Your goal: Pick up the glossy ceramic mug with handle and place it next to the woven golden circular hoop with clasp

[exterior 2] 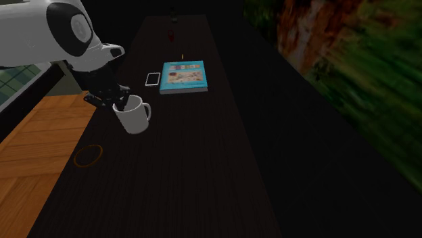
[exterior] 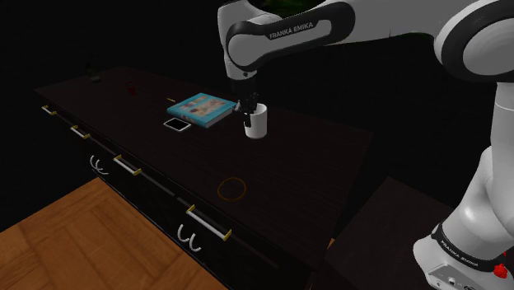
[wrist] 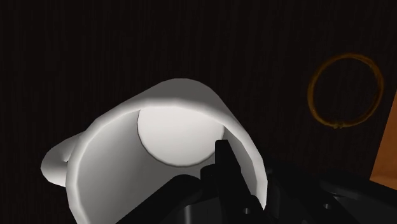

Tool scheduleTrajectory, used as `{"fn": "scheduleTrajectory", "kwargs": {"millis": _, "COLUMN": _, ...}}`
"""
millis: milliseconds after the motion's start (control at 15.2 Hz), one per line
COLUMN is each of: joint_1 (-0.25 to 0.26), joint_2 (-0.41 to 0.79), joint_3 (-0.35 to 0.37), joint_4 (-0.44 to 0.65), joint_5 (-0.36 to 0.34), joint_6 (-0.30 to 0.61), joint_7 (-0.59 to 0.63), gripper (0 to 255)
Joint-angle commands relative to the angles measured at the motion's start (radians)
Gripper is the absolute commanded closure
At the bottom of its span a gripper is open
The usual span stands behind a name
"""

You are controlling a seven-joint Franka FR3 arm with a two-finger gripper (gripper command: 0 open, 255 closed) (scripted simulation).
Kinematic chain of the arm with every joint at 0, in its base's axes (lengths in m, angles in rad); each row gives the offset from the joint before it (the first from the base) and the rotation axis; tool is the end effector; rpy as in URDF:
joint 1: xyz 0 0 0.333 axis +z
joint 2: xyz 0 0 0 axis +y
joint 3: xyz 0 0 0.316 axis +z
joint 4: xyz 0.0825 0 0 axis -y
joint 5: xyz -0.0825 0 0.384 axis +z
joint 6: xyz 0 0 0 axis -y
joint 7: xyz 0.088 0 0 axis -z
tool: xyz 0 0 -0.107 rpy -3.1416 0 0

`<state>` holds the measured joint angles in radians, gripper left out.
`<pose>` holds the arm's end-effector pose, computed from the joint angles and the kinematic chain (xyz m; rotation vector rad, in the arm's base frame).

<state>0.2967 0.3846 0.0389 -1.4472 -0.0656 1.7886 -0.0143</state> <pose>0.6363 0.2119 0.4651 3.0352 0.5569 -0.0532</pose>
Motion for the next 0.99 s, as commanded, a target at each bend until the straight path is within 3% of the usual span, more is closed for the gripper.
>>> {"fn": "scheduleTrajectory", "kwargs": {"millis": 0, "joint_1": 0.0, "joint_2": 0.001, "joint_3": 0.0, "joint_4": -0.027, "joint_5": 0.0, "joint_6": 0.028, "joint_7": 0.002, "gripper": 255}}
{"fn": "scheduleTrajectory", "kwargs": {"millis": 924, "joint_1": -0.001, "joint_2": 0.042, "joint_3": -0.002, "joint_4": -0.155, "joint_5": -0.005, "joint_6": 0.197, "joint_7": 0.012, "gripper": 255}}
